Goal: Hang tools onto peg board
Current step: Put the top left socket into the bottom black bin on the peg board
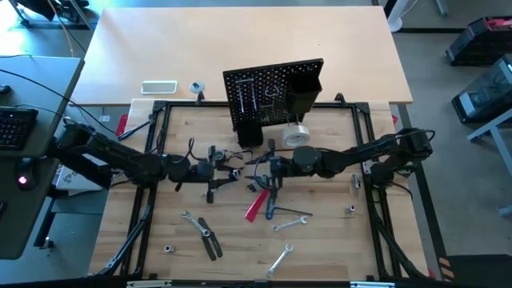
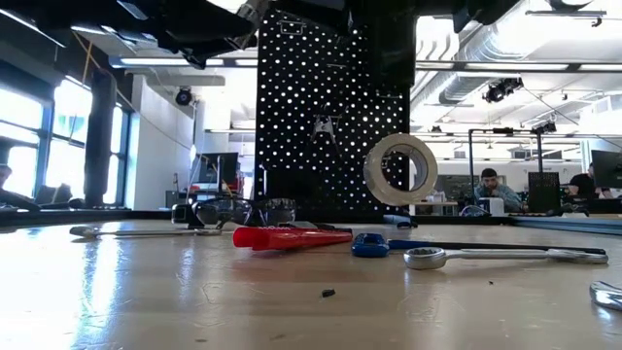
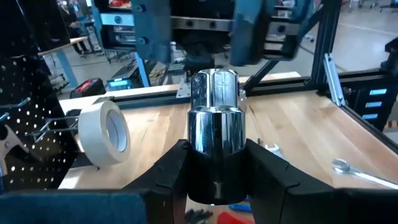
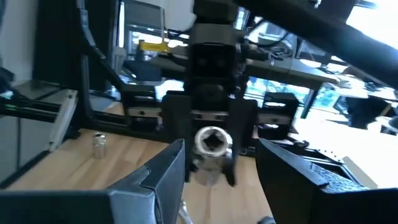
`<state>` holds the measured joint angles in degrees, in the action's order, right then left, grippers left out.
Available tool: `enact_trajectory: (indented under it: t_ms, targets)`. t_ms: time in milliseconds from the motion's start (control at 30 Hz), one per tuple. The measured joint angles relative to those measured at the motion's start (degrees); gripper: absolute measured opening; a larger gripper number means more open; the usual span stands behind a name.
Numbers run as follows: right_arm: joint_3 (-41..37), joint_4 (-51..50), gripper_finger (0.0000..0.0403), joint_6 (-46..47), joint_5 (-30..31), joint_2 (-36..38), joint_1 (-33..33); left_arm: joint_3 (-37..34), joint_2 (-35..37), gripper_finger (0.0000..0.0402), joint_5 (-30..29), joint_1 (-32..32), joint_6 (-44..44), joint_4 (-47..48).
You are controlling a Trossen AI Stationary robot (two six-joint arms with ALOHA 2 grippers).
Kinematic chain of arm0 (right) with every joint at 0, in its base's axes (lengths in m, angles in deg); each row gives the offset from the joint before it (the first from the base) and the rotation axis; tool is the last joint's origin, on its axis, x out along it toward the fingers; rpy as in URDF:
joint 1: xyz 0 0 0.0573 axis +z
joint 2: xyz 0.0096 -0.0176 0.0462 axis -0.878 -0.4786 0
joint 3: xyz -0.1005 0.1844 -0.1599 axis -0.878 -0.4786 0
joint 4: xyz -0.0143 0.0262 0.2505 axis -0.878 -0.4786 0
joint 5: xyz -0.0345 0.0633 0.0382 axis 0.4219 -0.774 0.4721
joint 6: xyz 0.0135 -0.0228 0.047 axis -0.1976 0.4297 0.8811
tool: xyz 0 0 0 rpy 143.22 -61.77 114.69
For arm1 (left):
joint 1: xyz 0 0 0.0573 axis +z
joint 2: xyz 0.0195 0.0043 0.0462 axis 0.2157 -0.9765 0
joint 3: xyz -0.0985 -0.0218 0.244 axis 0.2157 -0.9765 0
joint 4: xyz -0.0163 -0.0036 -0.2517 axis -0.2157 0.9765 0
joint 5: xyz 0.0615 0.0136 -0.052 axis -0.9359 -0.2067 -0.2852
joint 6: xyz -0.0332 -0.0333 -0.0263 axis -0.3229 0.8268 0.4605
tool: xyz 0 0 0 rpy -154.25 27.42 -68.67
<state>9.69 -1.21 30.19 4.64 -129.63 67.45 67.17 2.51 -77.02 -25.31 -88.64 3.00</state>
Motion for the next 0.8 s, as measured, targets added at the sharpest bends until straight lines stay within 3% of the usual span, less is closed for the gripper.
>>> enact_trajectory:
  t_ms: [333, 800]
  targets:
    - [-0.02, -0.29, 0.0189, -0.31, -0.04, 0.0, -0.02, 0.06, -4.4, 0.0108, 6.31, 2.84, 1.01, -8.26]
    - [0.0, 0.89, 0.0189, 1.49, -0.05, -1.07, -0.04, 1.57, -9.01, 0.0108, 6.81, 2.88, 1.02, -12.8]
